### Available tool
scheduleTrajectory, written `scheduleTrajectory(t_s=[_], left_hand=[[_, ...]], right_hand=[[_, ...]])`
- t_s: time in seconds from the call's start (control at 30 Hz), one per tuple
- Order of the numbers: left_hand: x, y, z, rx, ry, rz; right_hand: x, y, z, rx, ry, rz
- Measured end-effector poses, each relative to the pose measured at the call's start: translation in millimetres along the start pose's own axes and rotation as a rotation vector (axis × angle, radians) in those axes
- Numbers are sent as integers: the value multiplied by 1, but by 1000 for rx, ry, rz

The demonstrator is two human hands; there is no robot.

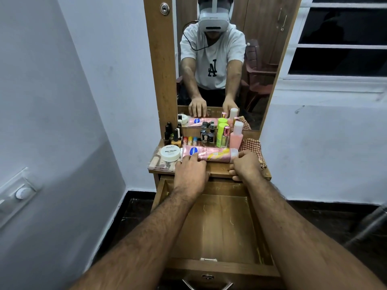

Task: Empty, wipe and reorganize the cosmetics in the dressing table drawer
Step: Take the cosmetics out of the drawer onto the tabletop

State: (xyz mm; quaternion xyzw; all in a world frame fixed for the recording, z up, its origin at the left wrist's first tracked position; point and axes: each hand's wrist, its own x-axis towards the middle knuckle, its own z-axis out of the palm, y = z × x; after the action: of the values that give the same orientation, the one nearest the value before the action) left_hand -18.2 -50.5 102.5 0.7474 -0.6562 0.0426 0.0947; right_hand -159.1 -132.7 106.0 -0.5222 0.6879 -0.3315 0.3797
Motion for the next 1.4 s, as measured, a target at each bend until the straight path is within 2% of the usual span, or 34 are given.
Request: scheduleTrajectory(t_s=[0.17, 0.3, 0.43, 0.77, 0.93, 1.1, 1.23, 1.4], left_hand=[[-19, 3, -3, -92, 53, 51], [-49, 3, 1, -198, 3, 60], [-86, 0, 9, -276, -15, 27], [-158, 11, 4, -293, -115, -11], [-185, 13, -10, -283, -114, -28], [-189, 23, -16, -308, -71, 0], [-163, 37, -16, -380, -48, 8], [-105, 63, -22, -466, -23, 27]], right_hand=[[-24, 6, -6, -152, 120, -244], [-60, 18, -12, -227, 72, -429], [-92, 43, -15, -322, -16, -456], [-158, 107, -29, -620, -161, -502], [-181, 117, -43, -579, -82, -509], [-186, 116, -54, -522, -80, -501], [-165, 110, -64, -469, -39, -497], [-117, 91, -83, -277, 40, -374]])
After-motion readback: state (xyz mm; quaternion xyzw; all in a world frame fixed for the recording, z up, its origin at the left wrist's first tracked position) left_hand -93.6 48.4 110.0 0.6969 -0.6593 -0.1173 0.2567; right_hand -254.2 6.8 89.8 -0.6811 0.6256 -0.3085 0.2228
